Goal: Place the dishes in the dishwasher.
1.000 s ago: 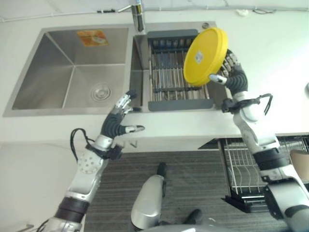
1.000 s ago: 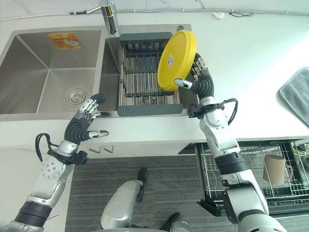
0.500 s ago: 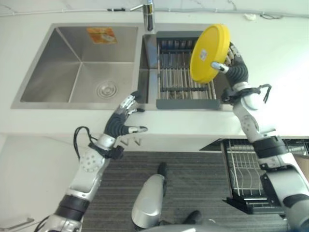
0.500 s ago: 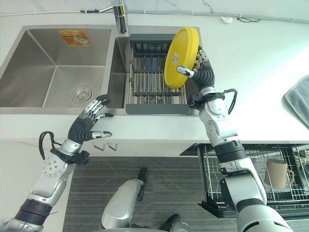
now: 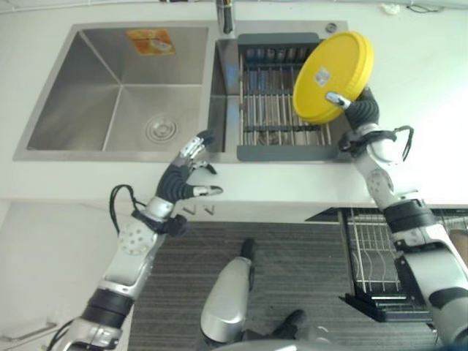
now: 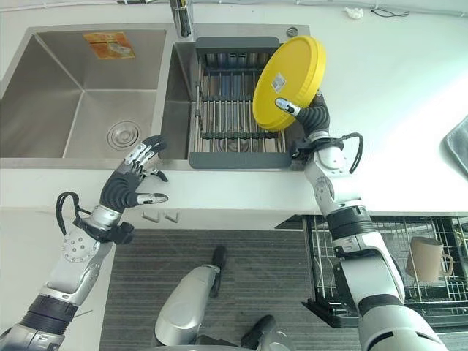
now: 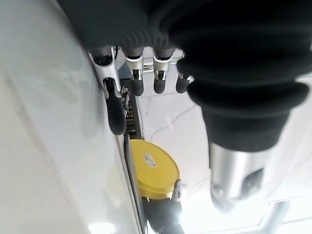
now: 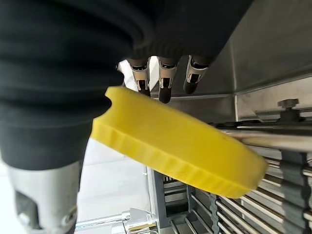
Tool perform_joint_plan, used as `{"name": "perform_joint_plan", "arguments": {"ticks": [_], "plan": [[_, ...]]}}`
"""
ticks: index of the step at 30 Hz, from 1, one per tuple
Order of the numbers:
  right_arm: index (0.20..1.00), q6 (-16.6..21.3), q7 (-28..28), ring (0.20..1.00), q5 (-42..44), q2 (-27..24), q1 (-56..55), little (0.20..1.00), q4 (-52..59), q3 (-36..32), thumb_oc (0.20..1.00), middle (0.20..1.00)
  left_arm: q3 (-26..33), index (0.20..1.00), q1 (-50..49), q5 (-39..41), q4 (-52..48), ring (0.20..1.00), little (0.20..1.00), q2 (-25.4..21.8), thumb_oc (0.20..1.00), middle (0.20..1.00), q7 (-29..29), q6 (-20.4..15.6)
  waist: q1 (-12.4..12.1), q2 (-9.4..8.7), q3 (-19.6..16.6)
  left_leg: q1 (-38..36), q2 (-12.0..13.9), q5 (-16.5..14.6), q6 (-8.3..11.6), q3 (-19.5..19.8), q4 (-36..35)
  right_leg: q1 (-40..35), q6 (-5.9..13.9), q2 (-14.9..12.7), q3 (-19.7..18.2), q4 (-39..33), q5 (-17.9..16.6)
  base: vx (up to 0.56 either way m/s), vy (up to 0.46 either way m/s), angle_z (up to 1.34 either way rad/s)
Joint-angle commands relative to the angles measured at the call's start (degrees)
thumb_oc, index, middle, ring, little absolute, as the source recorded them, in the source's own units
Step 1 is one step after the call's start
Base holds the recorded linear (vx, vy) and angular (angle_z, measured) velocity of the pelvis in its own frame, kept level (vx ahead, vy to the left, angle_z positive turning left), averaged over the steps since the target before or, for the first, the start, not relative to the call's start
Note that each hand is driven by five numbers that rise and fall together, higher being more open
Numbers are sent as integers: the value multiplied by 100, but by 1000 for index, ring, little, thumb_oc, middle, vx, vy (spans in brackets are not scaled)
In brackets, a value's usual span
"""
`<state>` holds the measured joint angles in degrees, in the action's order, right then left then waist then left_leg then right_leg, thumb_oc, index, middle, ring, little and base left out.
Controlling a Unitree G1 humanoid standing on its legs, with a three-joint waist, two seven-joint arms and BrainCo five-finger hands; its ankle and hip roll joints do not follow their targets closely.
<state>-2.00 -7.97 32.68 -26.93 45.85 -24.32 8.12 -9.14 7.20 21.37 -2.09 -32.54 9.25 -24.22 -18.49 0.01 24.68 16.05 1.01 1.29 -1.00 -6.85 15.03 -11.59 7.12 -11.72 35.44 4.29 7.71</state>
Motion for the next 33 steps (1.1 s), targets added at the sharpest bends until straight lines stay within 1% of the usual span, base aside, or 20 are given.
{"name": "perform_joint_plan", "arguments": {"ticks": [1,3,4,5,6,7,18,22,26,27,29,30,33], "plan": [[1000,289,-163,1000,-62,-290,401,1000,101,8,1000,1000,-123,1000,-33,222,-232,1000,1000,-112,1000,1000,-82,-146,-80,99,-272,-233,429,-145,406,-364,-252,465,-268,-41,-111,832,219,0,0,0],[1000,277,-275,1000,-122,-294,442,1000,64,18,1000,1000,-127,1000,-32,261,-230,1000,1000,-114,1000,1000,-73,-129,-83,113,-271,-231,419,-148,405,-351,-247,473,-272,-47,-120,842,222,0,0,0],[1000,224,-244,1000,-147,-299,483,1000,45,19,1000,1000,-140,1000,-26,281,-233,1000,1000,-118,1000,1000,-87,-126,-81,122,-267,-226,413,-150,408,-344,-244,482,-274,-49,-132,850,228,0,0,0],[762,211,-273,762,-116,-310,519,762,55,26,762,762,-148,1000,-27,283,-229,1000,1000,-104,1000,1000,-82,-136,-82,131,-264,-223,417,-148,409,-344,-243,491,-278,-54,-130,858,235,0,0,0],[272,260,-313,272,-132,-313,543,272,44,29,272,272,-158,1000,-23,287,-232,1000,1000,-103,1000,1000,-84,-137,-85,138,-260,-222,413,-150,408,-336,-248,497,-280,-55,-132,864,242,0,0,0],[200,283,-339,200,-164,-308,561,200,43,32,200,200,-166,1000,-22,291,-233,1000,1000,-105,1000,1000,-85,-141,-87,145,-254,-224,407,-151,406,-329,-251,504,-280,-58,-135,872,244,0,0,0],[200,425,-544,200,-189,-224,571,200,152,67,200,200,-259,1000,4,324,-198,1000,1000,-27,1000,1000,-130,-73,-45,203,-228,-251,406,-175,396,-337,-222,565,-296,-110,-149,966,264,0,0,0],[200,492,-358,200,-310,-187,541,200,191,96,200,200,-277,1000,-26,352,-193,1000,1000,2,1000,1000,-81,-108,-32,238,-229,-293,395,-181,389,-334,-240,586,-295,-127,-162,999,268,0,0,0],[200,755,-374,200,46,-149,432,200,368,99,200,200,-296,1000,-43,312,-221,1000,1000,53,1000,1000,-92,-124,10,238,-245,-361,405,-194,378,-341,-248,580,-295,-135,-184,1001,249,0,0,0],[200,778,-371,200,52,-141,419,200,393,89,200,200,-296,1000,-44,306,-227,1000,1000,59,1000,1000,-97,-121,16,240,-247,-368,404,-195,378,-339,-250,579,-295,-136,-189,1000,247,0,0,0],[200,962,-333,200,16,-111,375,200,535,51,200,200,-299,1000,-47,295,-257,1000,1000,73,1000,1000,-119,-90,42,245,-266,-399,407,-204,375,-338,-258,581,-293,-142,-207,1004,244,0,0,0],[200,1083,-341,200,-16,-82,327,200,703,33,200,200,-294,1000,-66,295,-265,1000,1000,79,1000,1000,-122,-85,59,247,-284,-420,410,-208,373,-344,-265,581,-290,-144,-219,1004,239,0,0,0],[200,1162,-422,200,235,60,173,200,1330,-18,200,200,-302,1000,-116,218,-294,1000,1000,161,1000,1000,-180,-68,131,257,-336,-487,413,-219,363,-369,-293,572,-283,-145,-252,993,229,-10,9,-4]]}}
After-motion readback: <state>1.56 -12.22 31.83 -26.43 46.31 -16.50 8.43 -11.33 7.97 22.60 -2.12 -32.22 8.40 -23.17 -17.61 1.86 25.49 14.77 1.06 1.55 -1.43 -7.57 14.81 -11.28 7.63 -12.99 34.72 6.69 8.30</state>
